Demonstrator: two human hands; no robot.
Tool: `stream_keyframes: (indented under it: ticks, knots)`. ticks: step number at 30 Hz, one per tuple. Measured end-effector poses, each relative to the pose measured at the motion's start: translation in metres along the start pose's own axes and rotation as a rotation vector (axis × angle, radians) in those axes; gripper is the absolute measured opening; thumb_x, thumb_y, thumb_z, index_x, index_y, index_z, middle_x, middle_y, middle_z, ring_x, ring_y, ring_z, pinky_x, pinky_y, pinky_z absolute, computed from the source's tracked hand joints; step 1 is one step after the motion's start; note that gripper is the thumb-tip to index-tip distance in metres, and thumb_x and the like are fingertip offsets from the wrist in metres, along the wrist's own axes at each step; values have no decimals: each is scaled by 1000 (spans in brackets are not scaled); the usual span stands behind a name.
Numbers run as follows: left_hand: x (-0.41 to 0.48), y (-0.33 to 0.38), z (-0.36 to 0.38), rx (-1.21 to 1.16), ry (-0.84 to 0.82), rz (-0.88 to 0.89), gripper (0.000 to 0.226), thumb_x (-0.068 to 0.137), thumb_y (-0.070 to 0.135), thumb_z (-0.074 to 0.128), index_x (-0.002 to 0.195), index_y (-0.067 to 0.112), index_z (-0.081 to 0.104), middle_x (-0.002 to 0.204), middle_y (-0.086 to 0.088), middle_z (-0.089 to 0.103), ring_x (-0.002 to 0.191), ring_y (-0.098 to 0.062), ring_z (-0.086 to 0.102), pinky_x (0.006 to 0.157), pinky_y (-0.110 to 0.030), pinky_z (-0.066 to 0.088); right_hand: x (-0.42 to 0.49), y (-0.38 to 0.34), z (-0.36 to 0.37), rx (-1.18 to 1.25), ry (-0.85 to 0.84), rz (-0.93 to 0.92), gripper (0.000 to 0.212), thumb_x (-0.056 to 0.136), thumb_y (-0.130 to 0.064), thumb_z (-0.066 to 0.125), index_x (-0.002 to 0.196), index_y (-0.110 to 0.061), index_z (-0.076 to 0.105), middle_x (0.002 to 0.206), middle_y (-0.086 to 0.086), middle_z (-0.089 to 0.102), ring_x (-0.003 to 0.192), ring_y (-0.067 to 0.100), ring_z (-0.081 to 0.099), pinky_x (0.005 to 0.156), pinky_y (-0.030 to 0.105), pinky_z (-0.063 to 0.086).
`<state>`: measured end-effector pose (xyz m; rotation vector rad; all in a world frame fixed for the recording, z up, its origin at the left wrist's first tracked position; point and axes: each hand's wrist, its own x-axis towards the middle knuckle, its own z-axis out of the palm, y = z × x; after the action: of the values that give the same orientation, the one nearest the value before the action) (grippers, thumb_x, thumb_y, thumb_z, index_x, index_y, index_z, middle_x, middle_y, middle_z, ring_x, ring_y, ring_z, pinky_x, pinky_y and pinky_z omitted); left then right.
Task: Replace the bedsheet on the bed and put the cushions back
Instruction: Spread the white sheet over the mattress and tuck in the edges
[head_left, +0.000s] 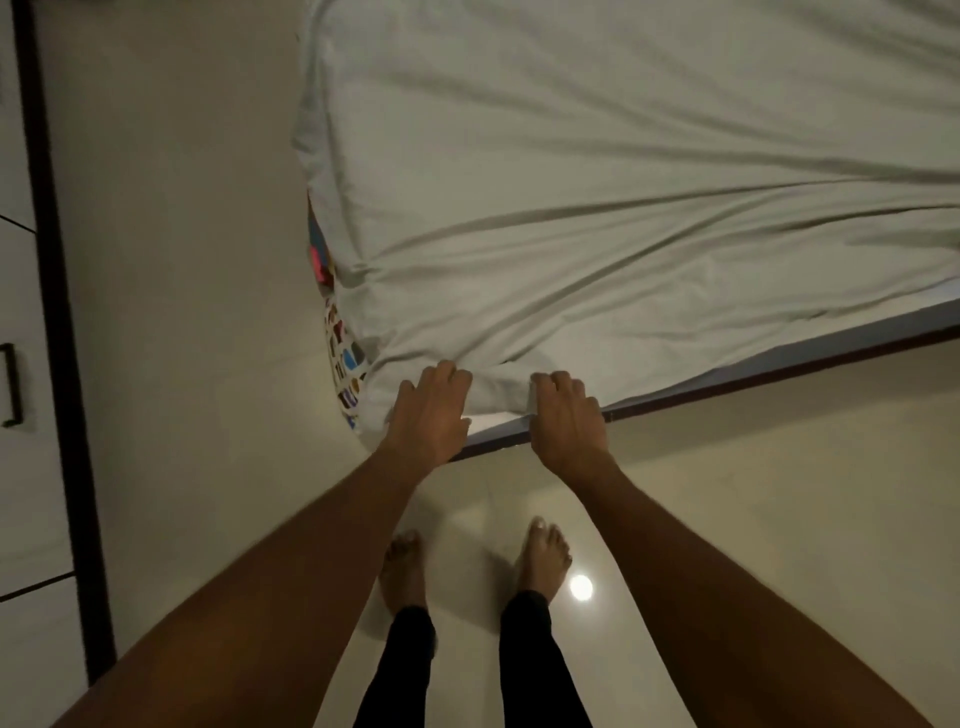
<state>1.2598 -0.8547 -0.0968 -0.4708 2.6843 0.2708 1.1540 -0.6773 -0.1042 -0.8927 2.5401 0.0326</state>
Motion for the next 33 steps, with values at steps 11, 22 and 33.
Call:
stream_keyframes:
  ticks: [11,22,33]
  knots:
    - [14,-17,44,-181,220,63,15,95,16,66,104,26,58,103,3,61,98,-23,56,88,-39,42,29,21,26,243,115,21,11,97,-10,60,103,-18,56,97,5,65,88,26,58,70,43,54]
    - [-101,-65,74,-150,44,367,28,82,10,76,92,27,56,74,7,58,59,-17,51,58,-28,27,-112,-22,81,326,-120,37,7,98,-24,51,96,-25,58,96,-3,68,89,23,64,73,37,48]
    - [-122,-94,94,-203,-320,237,17,97,36,58,84,31,49,85,9,57,78,-20,57,66,-31,33,-125,-56,94,544,-16,8,14,99,-24,61,104,-20,73,100,-7,70,95,12,63,79,23,40]
